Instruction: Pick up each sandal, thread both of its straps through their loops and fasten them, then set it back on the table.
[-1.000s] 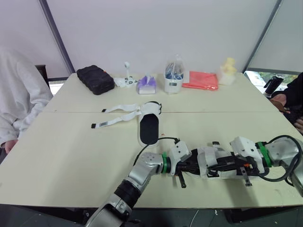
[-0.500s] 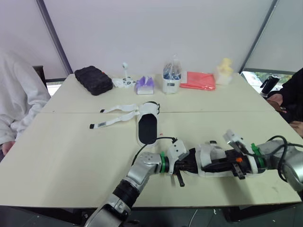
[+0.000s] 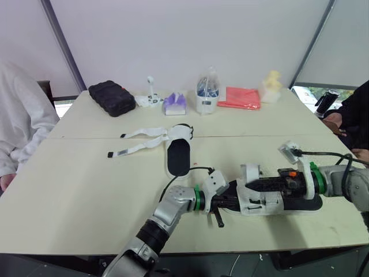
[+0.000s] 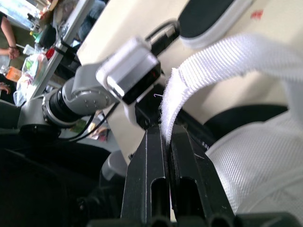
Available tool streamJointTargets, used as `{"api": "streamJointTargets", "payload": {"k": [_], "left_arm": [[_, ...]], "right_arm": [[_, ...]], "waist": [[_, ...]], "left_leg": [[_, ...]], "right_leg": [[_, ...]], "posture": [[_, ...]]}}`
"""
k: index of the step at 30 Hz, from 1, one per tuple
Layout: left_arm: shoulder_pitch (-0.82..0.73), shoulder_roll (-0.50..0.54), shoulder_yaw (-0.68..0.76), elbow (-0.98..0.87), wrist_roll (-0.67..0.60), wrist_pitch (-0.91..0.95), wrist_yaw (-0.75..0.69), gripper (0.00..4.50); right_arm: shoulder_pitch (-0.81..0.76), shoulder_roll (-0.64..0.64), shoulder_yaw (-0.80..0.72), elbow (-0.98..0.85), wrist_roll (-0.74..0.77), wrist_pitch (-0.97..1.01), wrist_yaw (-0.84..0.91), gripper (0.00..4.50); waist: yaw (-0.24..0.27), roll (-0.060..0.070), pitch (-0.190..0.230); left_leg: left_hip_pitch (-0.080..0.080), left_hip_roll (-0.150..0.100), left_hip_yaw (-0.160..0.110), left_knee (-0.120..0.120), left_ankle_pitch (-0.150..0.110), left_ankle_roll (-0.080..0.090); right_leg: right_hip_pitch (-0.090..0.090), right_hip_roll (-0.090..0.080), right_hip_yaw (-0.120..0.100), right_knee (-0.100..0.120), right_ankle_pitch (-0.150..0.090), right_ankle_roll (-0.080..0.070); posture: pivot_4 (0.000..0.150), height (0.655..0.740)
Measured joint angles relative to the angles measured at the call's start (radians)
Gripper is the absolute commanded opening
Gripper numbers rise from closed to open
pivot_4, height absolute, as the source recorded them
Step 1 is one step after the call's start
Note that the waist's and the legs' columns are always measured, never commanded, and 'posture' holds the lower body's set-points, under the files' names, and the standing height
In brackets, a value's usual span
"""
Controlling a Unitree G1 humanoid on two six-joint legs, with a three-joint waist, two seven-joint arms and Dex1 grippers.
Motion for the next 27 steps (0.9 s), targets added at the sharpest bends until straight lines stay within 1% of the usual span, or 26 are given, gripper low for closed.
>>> {"api": "streamJointTargets", "payload": {"k": [9, 16, 23, 27], "left_arm": [[-0.002, 0.002, 0.001, 0.001, 0.0, 0.001, 0.0, 0.0], [-0.001, 0.001, 0.001, 0.001, 0.0, 0.002, 0.0, 0.0], [0.004, 0.001, 0.002, -0.01, 0.0, 0.014, 0.003, 0.0], [0.008, 0.001, 0.002, -0.018, -0.001, 0.02, 0.004, 0.0]], "right_arm": [[-0.051, 0.023, 0.077, 0.063, -0.073, -0.064, 0.021, 0.03], [-0.094, -0.004, 0.15, 0.114, -0.117, -0.09, 0.117, 0.03], [-0.146, 0.002, 0.176, 0.176, -0.127, -0.053, 0.148, 0.03], [-0.145, 0.002, 0.19, 0.179, -0.139, -0.057, 0.16, 0.03]], "waist": [[-0.002, 0.0, 0.0], [-0.002, 0.0, 0.0], [-0.002, 0.0, 0.0], [-0.002, 0.0, 0.0]], "left_leg": [[0.0, 0.0, 0.0, 0.001, 0.0, 0.0], [0.0, 0.0, 0.0, 0.001, 0.0, 0.0], [0.0, 0.0, 0.0, 0.0, 0.0, 0.0], [0.0, 0.0, 0.0, 0.0, 0.0, 0.0]], "right_leg": [[0.0, 0.0, 0.0, 0.001, 0.0, 0.0], [0.0, 0.0, 0.0, 0.001, 0.0, 0.0], [0.0, 0.0, 0.0, 0.001, 0.0, 0.0], [-0.001, 0.0, 0.0, 0.001, 0.0, 0.0]], "posture": [[0.15, 0.74], [0.15, 0.74], [0.15, 0.74], [0.15, 0.74]]}}
